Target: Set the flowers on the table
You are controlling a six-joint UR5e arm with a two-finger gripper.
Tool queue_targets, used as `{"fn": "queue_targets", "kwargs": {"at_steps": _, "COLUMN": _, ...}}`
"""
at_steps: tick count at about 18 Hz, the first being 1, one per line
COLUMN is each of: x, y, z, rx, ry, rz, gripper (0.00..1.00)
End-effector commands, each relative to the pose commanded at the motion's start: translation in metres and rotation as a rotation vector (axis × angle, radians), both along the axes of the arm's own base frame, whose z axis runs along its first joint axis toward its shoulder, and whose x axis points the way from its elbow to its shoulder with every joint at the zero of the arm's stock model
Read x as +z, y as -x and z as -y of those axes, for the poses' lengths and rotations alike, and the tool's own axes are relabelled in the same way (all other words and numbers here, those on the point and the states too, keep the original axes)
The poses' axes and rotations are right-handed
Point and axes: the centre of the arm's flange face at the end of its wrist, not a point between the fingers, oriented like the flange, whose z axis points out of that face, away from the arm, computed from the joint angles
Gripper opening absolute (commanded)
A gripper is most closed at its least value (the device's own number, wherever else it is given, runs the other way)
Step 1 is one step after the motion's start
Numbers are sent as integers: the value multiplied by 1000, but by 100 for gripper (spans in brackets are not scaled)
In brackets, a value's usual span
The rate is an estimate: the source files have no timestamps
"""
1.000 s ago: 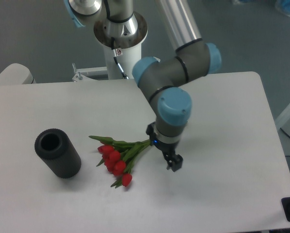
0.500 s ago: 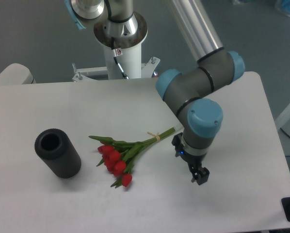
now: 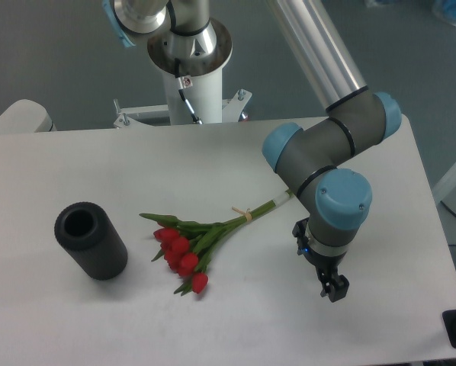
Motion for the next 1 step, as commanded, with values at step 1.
{"fn": "queue_targets", "kwargs": {"at_steps": 1, "x": -1, "y": 0, "z": 1, "rx": 2, "ry": 1, "rz": 1, "gripper": 100}}
